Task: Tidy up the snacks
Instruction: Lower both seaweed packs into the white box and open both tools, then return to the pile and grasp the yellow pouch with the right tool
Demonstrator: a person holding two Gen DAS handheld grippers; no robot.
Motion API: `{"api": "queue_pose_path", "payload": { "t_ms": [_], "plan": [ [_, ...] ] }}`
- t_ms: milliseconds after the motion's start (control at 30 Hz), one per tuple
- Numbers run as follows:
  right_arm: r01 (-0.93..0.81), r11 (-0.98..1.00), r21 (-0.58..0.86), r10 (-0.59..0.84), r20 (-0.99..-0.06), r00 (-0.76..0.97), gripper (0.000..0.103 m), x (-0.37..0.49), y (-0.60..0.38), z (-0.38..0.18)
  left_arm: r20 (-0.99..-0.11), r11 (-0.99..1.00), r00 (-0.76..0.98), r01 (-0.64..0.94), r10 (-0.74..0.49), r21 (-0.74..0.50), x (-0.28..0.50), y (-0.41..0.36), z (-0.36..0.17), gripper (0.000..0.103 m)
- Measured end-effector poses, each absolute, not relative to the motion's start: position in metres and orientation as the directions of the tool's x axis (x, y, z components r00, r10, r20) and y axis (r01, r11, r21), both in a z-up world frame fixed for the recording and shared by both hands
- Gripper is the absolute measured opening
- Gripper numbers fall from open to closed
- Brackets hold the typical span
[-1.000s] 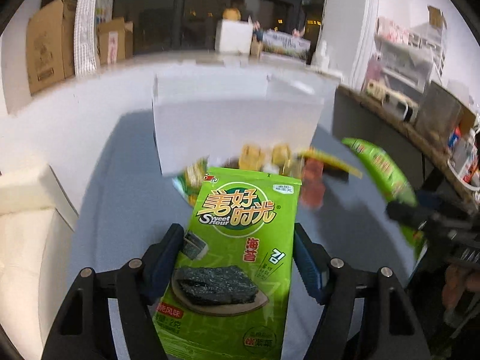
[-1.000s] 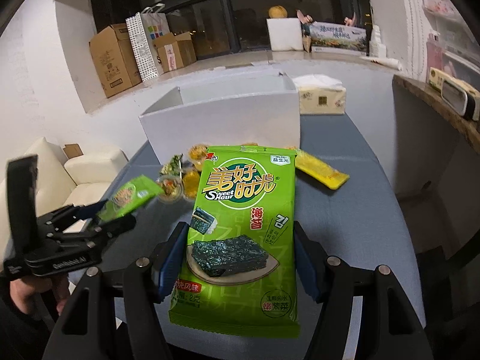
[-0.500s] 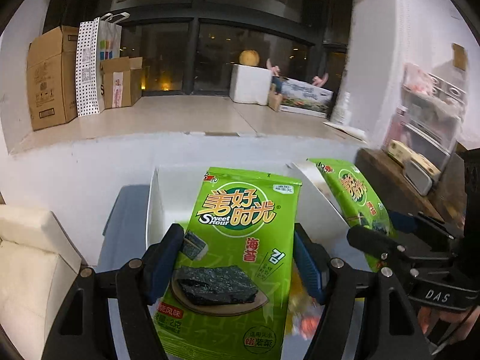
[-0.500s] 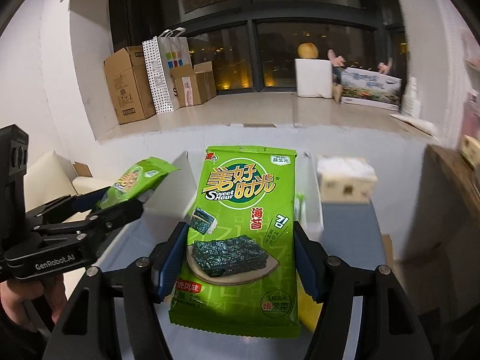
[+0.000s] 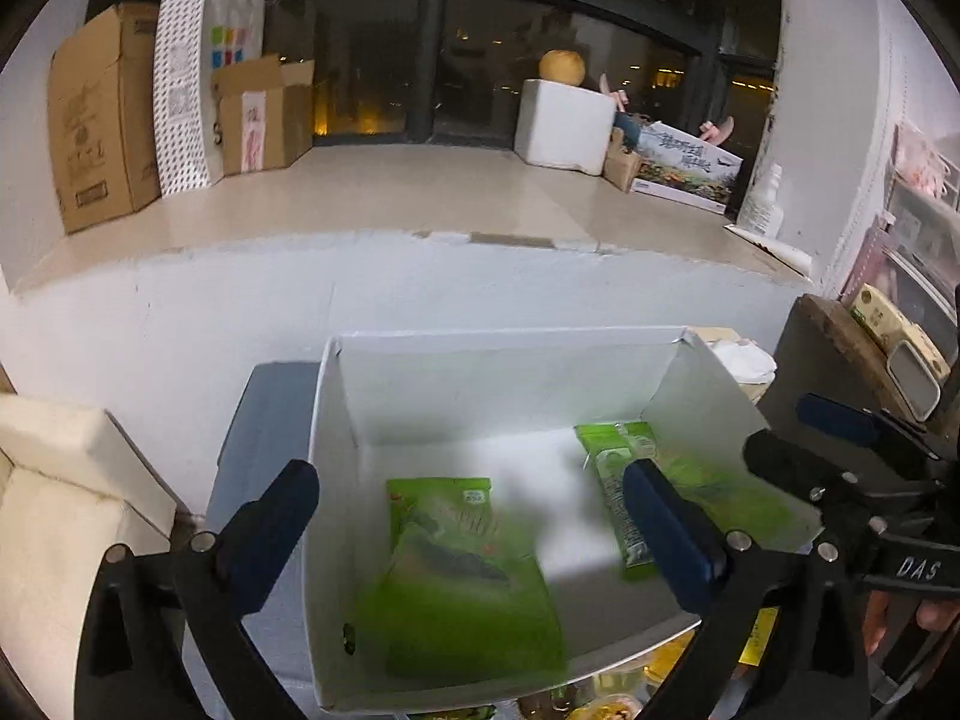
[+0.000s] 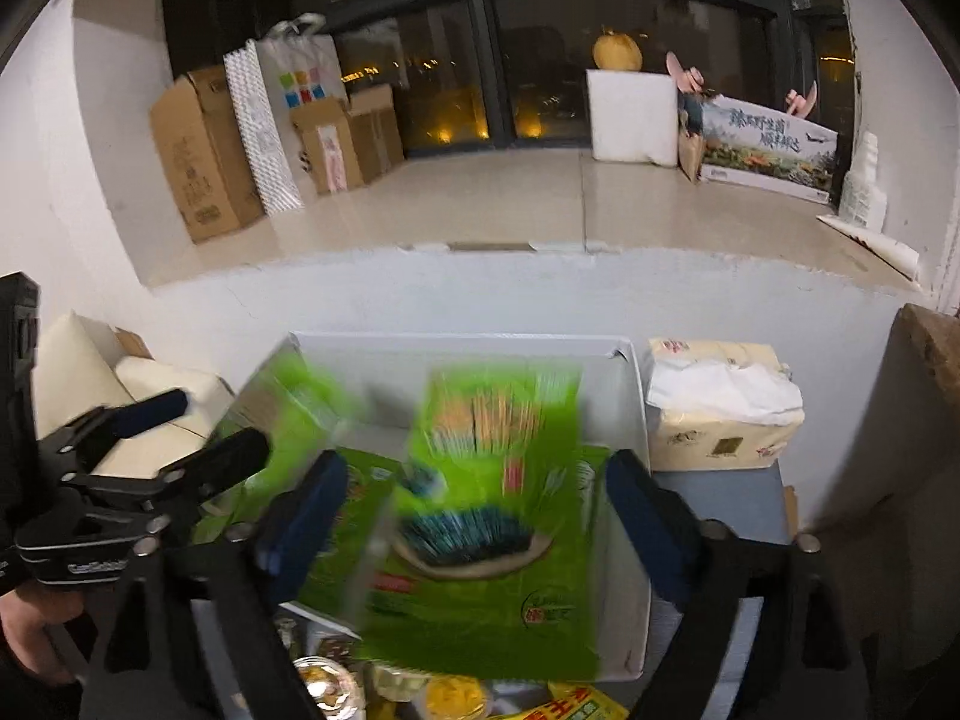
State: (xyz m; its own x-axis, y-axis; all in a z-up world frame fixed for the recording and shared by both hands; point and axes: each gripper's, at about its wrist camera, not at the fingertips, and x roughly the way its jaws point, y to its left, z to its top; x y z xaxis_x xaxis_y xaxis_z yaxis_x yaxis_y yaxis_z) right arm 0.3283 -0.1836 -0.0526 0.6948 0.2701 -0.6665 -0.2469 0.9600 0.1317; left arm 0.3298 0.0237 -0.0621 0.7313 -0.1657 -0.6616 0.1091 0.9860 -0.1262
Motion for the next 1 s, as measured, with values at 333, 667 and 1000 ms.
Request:
{"api": "queue_pose_path", "payload": {
  "t_ms": [333, 667, 1000],
  "plan": [
    [-0.234, 0.956, 0.177, 0.293, -0.622, 0.726, 0.099, 0.289, -0.205, -0.054, -0.657, 0.988, 0.738, 0.113, -0.152, -0.103, 0.297, 0.030, -0.066, 0.103],
    [-0.248, 0.942, 0.225, 0.333, -0.561, 0.758, 0.103, 0.171, -0.227, -0.050, -0.576, 0.974, 0.786, 0.204, -0.224, -0.101, 0.165, 0.009, -0.046, 0.103],
    [-0.241, 0.940, 0.240, 0.340, -0.603, 0.722, 0.103, 0.073, -0.236, -0.099, -0.626, 0.976, 0.750, 0.190, -0.213, -0.104, 0.070, 0.002, -0.081, 0.103]
  ]
}}
